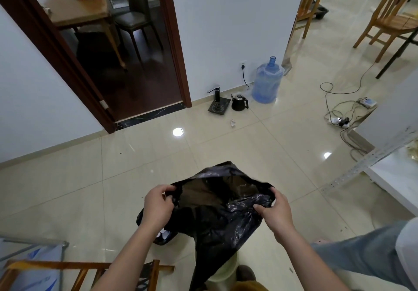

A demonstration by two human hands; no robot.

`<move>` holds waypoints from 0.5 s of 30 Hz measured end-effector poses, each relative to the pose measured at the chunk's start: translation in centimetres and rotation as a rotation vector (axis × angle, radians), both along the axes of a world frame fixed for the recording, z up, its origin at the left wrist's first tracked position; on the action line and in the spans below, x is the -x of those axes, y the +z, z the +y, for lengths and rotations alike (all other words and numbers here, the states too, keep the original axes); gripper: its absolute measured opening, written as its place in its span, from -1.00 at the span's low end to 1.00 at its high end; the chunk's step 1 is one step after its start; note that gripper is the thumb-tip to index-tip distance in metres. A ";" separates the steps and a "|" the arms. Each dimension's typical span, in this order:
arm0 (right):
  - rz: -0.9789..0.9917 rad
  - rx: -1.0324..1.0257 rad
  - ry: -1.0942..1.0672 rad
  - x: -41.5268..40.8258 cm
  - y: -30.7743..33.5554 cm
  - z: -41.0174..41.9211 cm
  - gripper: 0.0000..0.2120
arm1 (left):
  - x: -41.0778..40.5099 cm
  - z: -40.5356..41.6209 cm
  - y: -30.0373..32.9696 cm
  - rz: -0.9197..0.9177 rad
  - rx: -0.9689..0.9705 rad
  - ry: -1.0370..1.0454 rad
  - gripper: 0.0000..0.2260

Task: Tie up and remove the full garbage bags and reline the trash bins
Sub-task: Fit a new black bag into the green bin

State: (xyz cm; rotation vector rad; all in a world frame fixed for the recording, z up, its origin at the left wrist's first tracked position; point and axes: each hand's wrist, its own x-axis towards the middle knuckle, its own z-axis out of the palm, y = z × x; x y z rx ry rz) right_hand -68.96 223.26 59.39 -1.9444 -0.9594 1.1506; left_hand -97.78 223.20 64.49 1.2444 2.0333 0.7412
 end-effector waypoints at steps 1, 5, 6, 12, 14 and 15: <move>-0.002 0.007 -0.010 -0.2 -0.2 0.0 -0.30 | 0.1 -0.1 0.1 0.008 0.040 -0.042 -0.80; 0.015 0.034 -0.055 -0.8 -0.8 0.0 -0.56 | 0.1 -0.5 -0.2 -0.085 0.232 -0.199 -0.28; 0.014 0.031 -0.075 -0.9 -0.9 0.1 -0.66 | -0.1 -0.5 -0.3 -0.059 0.235 -0.194 -0.26; 0.011 0.042 -0.125 -2.3 -1.6 0.5 -0.82 | -0.6 -0.5 -1.6 0.051 0.184 -0.106 -0.57; 0.013 0.038 -0.111 -2.5 -1.9 0.6 -0.81 | -0.9 -0.3 -2.2 0.045 0.207 -0.105 -0.62; 0.012 0.039 -0.097 -2.5 -2.0 0.7 -0.83 | -1.2 -0.3 -2.5 0.040 0.208 -0.111 -0.67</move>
